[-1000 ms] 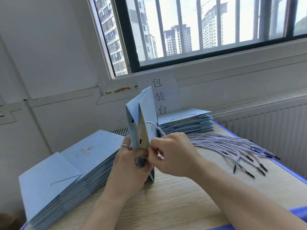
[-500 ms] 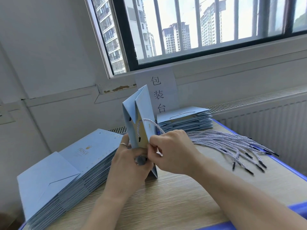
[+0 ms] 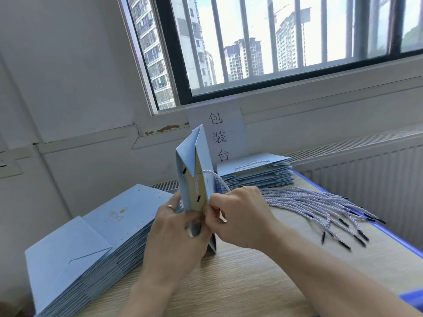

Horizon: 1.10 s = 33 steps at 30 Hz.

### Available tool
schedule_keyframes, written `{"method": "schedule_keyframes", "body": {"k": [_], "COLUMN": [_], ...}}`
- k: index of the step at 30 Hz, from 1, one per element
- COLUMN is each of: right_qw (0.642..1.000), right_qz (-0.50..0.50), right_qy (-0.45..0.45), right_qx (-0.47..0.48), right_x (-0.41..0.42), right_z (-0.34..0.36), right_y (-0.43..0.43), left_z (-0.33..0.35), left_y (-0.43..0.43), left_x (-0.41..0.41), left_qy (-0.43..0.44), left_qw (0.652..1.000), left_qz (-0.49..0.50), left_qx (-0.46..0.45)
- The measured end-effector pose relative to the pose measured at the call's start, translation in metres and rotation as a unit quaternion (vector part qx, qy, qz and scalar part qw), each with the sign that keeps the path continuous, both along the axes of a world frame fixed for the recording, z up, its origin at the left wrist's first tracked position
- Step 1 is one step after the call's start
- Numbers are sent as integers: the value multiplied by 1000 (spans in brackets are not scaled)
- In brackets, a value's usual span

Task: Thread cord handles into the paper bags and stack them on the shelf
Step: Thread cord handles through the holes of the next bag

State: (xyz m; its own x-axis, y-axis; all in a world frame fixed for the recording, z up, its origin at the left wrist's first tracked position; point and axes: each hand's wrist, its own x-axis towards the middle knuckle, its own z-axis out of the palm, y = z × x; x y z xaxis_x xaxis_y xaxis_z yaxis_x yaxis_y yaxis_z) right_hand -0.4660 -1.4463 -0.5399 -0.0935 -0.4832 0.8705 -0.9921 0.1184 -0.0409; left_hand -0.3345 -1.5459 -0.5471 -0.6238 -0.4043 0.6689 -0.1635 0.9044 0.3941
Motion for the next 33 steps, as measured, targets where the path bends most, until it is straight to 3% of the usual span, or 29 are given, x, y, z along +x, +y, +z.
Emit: {"method": "schedule_keyframes", "body": {"k": [5,9,15,22,33], "right_qw": [1000,1000,999,999,1000], "right_qz": [-18,-14,-26,-43,-18], "right_qy": [6,0,3,8,4], "right_qx": [15,26,34,31,24], "right_x": [0,1,2,6,7], "right_z": [-2,-3,-3,-3,-3], "right_y": [-3,-6,-5,-5,-3], "left_z": [10,22,31,11,13], "left_y": [6,10,0,-19,1], "left_x": [1,-10,-22,-20,-5], "left_qy": [154,210,203,99,178], "left_qw": [987,975,975,992,982], "left_qz": [33,68,43,83,66], "left_qx": [-6,-34,-84,-14,-21]}}
